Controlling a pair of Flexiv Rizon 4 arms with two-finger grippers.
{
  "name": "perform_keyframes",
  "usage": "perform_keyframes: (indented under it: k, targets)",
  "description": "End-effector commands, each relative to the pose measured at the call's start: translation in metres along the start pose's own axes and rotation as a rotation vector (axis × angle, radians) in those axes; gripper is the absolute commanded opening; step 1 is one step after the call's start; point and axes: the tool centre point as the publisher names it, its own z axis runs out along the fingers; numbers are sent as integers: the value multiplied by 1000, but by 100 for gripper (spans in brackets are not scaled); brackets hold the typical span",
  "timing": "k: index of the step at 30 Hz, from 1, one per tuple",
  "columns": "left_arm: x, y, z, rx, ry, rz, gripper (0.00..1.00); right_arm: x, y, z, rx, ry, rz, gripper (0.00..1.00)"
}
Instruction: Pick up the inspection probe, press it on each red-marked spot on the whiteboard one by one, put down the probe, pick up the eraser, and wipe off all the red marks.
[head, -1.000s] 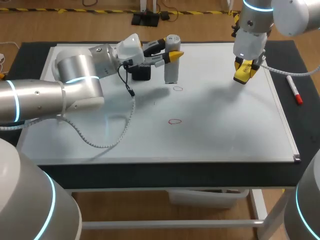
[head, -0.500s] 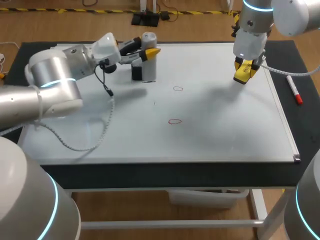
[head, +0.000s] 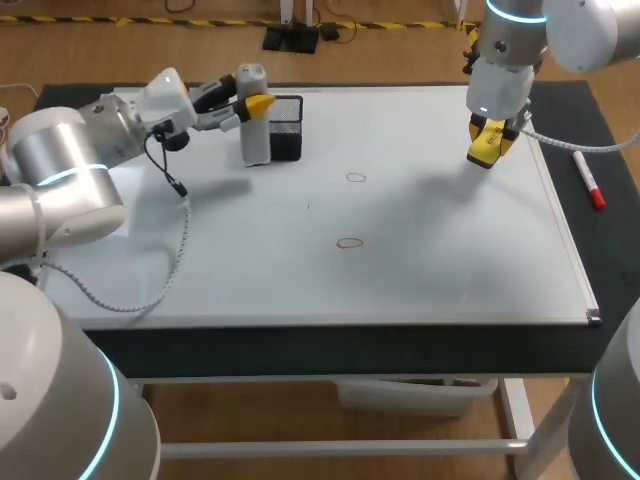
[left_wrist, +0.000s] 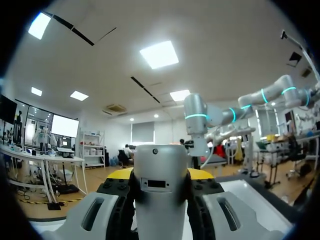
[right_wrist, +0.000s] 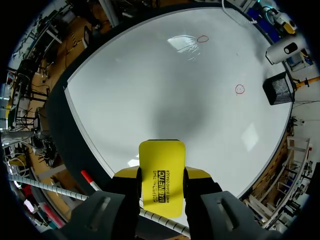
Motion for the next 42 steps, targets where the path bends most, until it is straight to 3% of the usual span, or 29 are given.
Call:
perform_keyframes:
  k: [1, 17, 31, 42]
  targets:
    - [-6, -6, -17, 5, 4, -5, 0, 0, -1, -1, 1, 3, -2, 0]
    - [-44, -9, -69, 44, -41, 6, 0, 0, -1, -1, 1, 3, -2, 0]
    - [-45, -18, -82, 48, -53, 16, 0, 0, -1, -1, 1, 3, -2, 0]
    - [-45, -18, -82, 48, -53, 16, 0, -28, 21, -10, 23, 27, -123, 0]
